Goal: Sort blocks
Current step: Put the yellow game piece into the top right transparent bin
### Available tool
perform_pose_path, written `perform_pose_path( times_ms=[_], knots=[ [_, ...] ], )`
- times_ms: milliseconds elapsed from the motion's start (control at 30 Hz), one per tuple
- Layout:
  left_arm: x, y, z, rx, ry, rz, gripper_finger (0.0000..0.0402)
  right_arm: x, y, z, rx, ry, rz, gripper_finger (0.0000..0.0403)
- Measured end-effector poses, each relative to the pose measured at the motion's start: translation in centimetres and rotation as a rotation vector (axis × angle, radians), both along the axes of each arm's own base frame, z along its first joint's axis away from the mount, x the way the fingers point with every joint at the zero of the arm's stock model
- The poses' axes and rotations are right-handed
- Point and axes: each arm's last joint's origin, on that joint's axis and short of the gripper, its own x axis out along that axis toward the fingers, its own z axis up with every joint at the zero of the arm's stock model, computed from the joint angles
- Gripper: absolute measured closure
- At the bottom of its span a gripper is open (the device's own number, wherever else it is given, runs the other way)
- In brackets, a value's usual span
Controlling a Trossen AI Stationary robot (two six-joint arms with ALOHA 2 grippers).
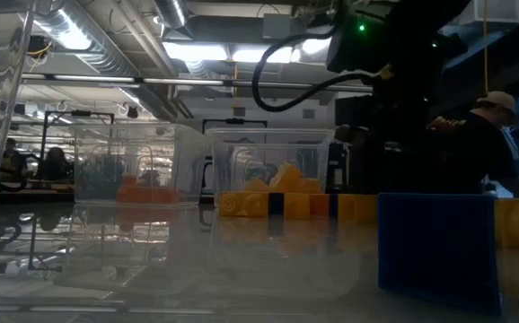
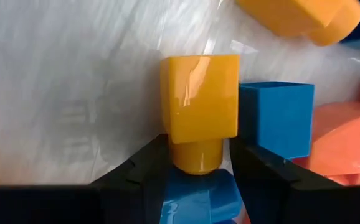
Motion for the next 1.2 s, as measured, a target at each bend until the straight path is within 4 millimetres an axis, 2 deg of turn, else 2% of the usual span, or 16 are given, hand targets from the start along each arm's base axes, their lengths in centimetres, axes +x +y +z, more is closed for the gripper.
perform_pose_path(
  times_ms=[300, 567, 700, 800, 900, 1000, 1200],
  knots=[
    [0.3, 0.4, 0.0, 0.017, -0.009, 0.006, 0.0285, 0.4, 0.1, -1.7, 0.001, 0.057, 0.003, 0.0234],
    [0.4, 0.4, 0.0, 0.058, -0.031, -0.024, 0.0285, 0.4, 0.1, -1.8, 0.010, 0.060, 0.006, 0.0290],
    [0.4, 0.5, 0.0, 0.098, -0.055, -0.028, 0.0285, 0.4, 0.2, -1.8, 0.014, 0.059, 0.008, 0.0290],
    [0.4, 0.5, 0.0, 0.116, -0.066, -0.031, 0.0285, 0.4, 0.2, -1.8, 0.022, 0.061, 0.009, 0.0273],
    [0.4, 0.5, 0.0, 0.118, -0.066, -0.032, 0.0285, 0.7, 0.3, -1.4, 0.045, 0.066, 0.003, 0.0264],
    [0.4, 0.5, 0.0, 0.118, -0.066, -0.033, 0.0285, 1.3, 0.3, -0.7, 0.047, 0.065, 0.005, 0.0274],
    [0.5, 0.6, 0.1, 0.188, -0.106, -0.040, 0.0285, 3.4, 0.6, 1.9, 0.050, -0.037, 0.069, 0.0284]
  ],
)
